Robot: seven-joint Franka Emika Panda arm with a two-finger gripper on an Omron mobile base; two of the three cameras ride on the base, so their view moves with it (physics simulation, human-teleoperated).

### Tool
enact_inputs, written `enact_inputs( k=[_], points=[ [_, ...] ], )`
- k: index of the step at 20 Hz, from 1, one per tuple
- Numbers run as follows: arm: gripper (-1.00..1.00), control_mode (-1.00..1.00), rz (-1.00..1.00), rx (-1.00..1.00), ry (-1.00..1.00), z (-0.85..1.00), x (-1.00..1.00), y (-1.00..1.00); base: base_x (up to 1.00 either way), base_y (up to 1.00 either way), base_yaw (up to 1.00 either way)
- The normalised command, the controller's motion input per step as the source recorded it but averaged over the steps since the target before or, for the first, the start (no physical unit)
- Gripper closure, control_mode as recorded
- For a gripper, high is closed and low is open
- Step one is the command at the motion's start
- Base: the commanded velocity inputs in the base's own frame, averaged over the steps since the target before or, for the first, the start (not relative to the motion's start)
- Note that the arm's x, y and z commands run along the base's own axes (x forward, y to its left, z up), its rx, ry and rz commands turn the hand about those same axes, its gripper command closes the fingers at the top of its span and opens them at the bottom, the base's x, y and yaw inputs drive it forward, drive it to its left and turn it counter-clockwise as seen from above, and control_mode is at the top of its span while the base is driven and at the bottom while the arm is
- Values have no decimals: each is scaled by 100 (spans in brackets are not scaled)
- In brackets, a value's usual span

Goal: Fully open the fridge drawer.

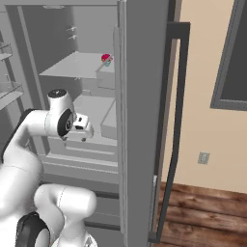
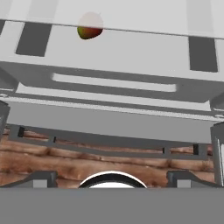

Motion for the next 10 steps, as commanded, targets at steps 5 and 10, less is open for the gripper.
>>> enact_inputs(
  k=[5,10],
  points=[
    [-100,-100,0,0,0,-22,10,0,0,0,0],
    [-100,-100,0,0,0,-7,22,0,0,0,0]
  ],
)
